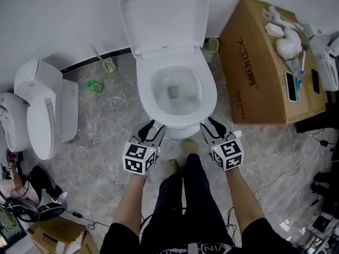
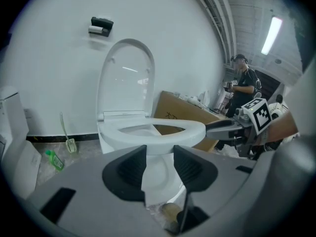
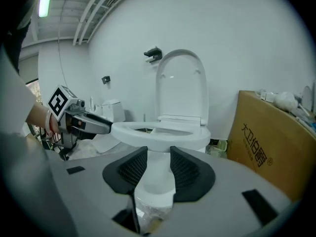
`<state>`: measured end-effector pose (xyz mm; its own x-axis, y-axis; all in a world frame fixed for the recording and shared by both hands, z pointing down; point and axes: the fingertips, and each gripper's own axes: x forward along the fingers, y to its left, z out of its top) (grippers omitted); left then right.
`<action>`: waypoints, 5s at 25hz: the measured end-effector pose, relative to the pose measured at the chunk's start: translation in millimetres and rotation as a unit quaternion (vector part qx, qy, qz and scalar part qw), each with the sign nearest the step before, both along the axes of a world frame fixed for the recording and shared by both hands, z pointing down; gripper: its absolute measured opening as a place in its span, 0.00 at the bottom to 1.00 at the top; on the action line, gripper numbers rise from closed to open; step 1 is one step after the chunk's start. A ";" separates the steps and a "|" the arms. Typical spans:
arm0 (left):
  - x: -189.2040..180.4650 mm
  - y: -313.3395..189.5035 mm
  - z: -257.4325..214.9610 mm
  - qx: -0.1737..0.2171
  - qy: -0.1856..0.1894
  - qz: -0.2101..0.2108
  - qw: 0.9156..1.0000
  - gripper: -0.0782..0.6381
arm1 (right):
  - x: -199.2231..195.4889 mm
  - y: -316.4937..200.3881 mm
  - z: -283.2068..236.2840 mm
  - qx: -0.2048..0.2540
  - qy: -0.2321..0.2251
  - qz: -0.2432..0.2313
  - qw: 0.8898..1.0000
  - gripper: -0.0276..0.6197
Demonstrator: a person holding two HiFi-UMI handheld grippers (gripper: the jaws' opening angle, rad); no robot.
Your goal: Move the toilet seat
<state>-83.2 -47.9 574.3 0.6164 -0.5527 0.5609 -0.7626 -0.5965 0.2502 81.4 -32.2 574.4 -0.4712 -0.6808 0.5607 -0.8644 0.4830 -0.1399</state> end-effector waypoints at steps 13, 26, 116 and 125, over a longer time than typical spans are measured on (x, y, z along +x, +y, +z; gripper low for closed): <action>0.1 -33.3 -53.3 0.026 -0.010 0.008 1.000 0.35 | -3.4 -33.9 -55.3 0.029 0.010 0.012 0.999 0.26; 0.9 -101.0 -137.2 0.119 0.019 -0.025 0.992 0.28 | -3.8 -107.4 -134.6 0.097 -0.054 0.019 0.994 0.26; -23.7 -315.1 -215.2 0.181 0.021 -0.169 0.969 0.12 | -0.6 -424.8 -245.2 0.188 -0.031 0.000 0.982 0.06; -24.4 -286.6 -236.3 0.196 0.030 -0.162 0.967 0.12 | 1.4 -363.7 -259.2 0.188 -0.044 -0.018 0.981 0.06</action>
<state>-107.7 -334.5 338.0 0.3994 -0.8855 0.2374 -0.9168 -0.3862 0.1019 82.8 -395.9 315.2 -0.5348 -0.8136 0.2283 -0.8380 0.5454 -0.0194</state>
